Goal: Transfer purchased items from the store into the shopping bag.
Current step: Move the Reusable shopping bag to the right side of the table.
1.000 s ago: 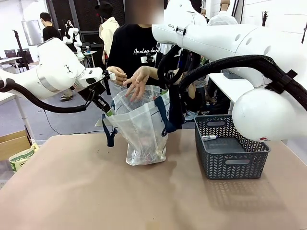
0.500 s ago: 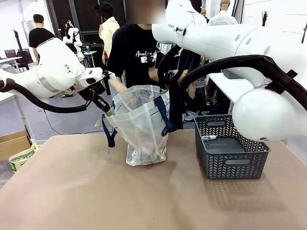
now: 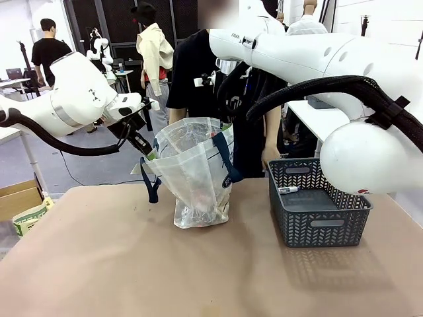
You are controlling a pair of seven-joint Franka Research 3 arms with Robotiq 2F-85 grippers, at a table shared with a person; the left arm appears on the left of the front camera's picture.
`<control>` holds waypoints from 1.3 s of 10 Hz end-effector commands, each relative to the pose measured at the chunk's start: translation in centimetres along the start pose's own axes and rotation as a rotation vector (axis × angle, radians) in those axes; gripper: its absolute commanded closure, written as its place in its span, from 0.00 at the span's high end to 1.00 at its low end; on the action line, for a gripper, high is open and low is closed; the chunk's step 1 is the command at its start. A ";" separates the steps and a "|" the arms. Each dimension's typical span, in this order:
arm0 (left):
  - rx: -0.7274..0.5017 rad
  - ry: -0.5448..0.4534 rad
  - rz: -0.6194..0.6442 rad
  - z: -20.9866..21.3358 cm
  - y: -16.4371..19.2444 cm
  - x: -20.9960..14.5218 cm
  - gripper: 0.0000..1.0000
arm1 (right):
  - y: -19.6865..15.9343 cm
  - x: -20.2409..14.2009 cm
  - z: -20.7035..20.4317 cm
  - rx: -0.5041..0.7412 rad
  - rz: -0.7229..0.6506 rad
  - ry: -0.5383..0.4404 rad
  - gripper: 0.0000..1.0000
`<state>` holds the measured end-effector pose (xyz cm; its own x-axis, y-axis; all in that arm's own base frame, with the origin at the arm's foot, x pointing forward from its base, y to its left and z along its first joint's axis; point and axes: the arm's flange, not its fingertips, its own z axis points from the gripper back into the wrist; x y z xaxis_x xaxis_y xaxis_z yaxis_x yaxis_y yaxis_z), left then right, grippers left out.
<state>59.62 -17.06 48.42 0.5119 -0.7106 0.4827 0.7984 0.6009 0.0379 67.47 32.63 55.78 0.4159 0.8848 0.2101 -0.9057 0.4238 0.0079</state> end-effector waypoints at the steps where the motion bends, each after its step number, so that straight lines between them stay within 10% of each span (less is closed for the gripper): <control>1: 0.008 -0.005 0.004 0.1 0.2 -0.1 0.00 | 0.1 0.0 0.1 -0.007 0.001 0.004 0.00; 13: 0.008 -0.005 0.004 0.1 0.2 -0.1 0.00 | 0.1 0.0 0.1 -0.007 0.001 0.004 0.00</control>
<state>59.62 -17.06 48.42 0.5119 -0.7106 0.4827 0.7984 0.6009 0.0379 67.47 32.63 55.78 0.4159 0.8848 0.2101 -0.9057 0.4238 0.0079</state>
